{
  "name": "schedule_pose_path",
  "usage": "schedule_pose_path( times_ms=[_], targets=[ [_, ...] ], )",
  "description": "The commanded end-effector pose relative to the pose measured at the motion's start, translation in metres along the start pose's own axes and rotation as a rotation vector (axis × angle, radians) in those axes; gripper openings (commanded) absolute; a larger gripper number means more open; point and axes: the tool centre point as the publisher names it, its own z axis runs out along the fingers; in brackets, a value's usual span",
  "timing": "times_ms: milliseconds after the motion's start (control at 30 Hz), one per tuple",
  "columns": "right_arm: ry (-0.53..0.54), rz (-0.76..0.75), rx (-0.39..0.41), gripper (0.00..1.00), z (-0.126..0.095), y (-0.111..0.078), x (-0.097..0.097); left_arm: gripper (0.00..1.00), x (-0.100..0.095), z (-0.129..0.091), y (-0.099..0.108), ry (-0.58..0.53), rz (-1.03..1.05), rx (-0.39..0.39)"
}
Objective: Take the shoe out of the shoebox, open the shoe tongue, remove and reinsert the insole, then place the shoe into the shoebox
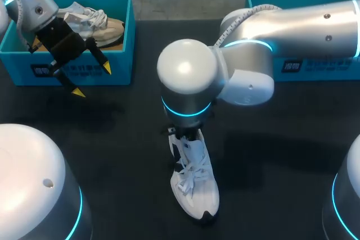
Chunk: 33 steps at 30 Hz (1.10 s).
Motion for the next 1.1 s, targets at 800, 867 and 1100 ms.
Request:
schedule_pose_path(
  times_ms=[800,867,1100],
  targets=[
    [0.025,0.03,0.112,0.33,-0.013,-0.013,0.001,1.0,-0.001,-0.001,0.0,0.005,0.0,-0.001],
    [0.024,0.032,0.116,0.36,-0.013,-0.013,0.002,1.0,-0.001,-0.001,0.0,0.005,0.0,-0.001],
    [0.024,0.04,0.134,0.47,-0.011,-0.016,0.002,1.0,-0.001,-0.001,0.0,0.005,0.0,-0.001]
  ],
)
